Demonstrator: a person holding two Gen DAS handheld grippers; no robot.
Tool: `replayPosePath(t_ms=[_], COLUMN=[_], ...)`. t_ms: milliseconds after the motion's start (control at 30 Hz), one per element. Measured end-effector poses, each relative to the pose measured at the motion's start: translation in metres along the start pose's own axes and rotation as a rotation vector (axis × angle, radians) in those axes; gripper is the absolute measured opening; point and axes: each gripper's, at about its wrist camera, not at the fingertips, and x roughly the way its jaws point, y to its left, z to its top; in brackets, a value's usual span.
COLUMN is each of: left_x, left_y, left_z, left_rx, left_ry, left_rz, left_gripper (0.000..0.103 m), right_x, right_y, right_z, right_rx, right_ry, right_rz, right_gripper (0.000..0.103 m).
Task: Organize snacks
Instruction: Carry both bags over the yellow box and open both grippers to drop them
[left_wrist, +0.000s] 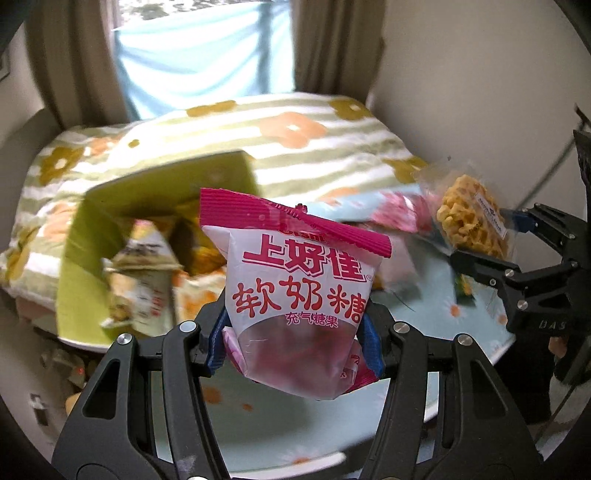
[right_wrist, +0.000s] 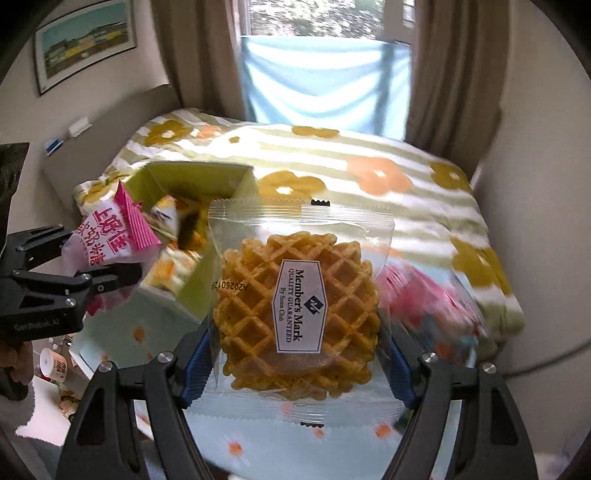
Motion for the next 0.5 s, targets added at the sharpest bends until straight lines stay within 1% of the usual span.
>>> replayPosePath(t_ms=[167,300,400,500], left_x=[0.002,0.011,0.024,0.04], left_y=[0.074,0.13,0.168,0.193], left_z=[0.014,0.018,0.015,0.008], left_rx=[-0.085,-0.151,-0.194,-0.209], left_ry=[-0.01,-0.004,0.023,0.062], left_rz=[0.049,0.078,0.082,0.093], left_gripper=[0.054,0.054,0.054,0.054], right_x=[0.034,0.061,0.083,0.102], right_y=[0.048,0.084,0.11,0.129], right_z=[0.045,0.068,0.08,0.087], right_rx=[-0.02,-0.04,-0.045,-0.04], right_ry=[-0.009,-0.005,0.017,0.042], right_rz=[0.074,0.119,0.14,0.148], right_gripper=[0.074,0.074,0.074,0.074])
